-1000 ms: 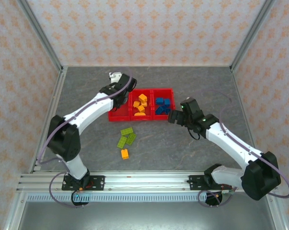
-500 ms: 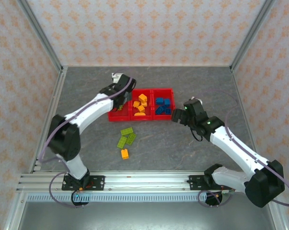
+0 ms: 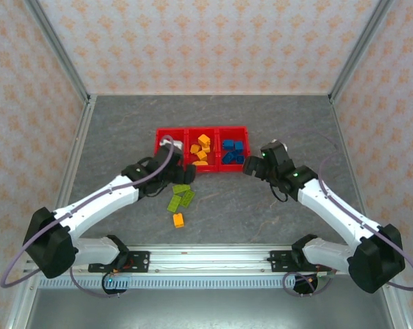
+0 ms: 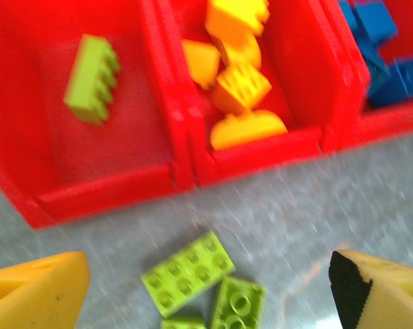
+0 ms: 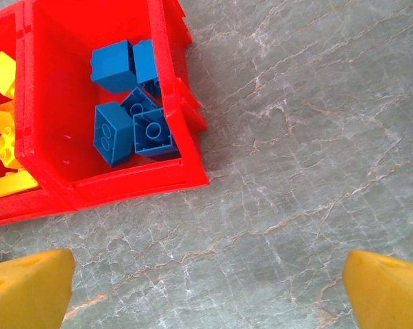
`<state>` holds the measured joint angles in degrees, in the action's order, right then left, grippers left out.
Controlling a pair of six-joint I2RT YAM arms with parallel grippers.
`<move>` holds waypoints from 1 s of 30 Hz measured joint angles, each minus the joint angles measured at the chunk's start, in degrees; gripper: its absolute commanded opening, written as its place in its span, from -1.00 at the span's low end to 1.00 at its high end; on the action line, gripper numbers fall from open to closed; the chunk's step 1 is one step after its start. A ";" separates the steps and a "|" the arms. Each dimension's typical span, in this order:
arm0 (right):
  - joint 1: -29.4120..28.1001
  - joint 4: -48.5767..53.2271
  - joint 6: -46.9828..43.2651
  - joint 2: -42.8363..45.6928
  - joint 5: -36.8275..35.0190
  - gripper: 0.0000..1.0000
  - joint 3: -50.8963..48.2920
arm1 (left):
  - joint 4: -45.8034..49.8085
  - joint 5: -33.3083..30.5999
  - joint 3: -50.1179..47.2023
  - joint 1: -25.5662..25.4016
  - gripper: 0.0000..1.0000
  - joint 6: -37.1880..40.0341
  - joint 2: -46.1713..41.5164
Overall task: Sort the legos into containers by color
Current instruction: Place the lego in the container, then pick up the lego from the middle-left of the table.
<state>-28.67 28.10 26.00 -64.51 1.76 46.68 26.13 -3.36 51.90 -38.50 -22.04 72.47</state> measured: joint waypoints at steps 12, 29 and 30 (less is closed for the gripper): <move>0.00 -0.13 0.44 -0.15 1.09 0.99 -0.50 | 3.39 -0.02 -1.40 -7.28 0.36 -2.08 11.02; 0.00 -0.11 0.42 -0.15 1.09 0.99 -1.16 | 4.11 -0.94 0.55 -9.03 0.23 -1.84 19.43; 0.00 -0.11 0.42 -0.15 1.09 0.99 -1.16 | 4.09 -1.20 0.94 -9.03 0.20 -1.84 19.96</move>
<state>-28.67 27.99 26.41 -64.66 2.85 45.52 30.22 -4.56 52.84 -47.53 -23.88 92.42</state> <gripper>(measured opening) 0.996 0.619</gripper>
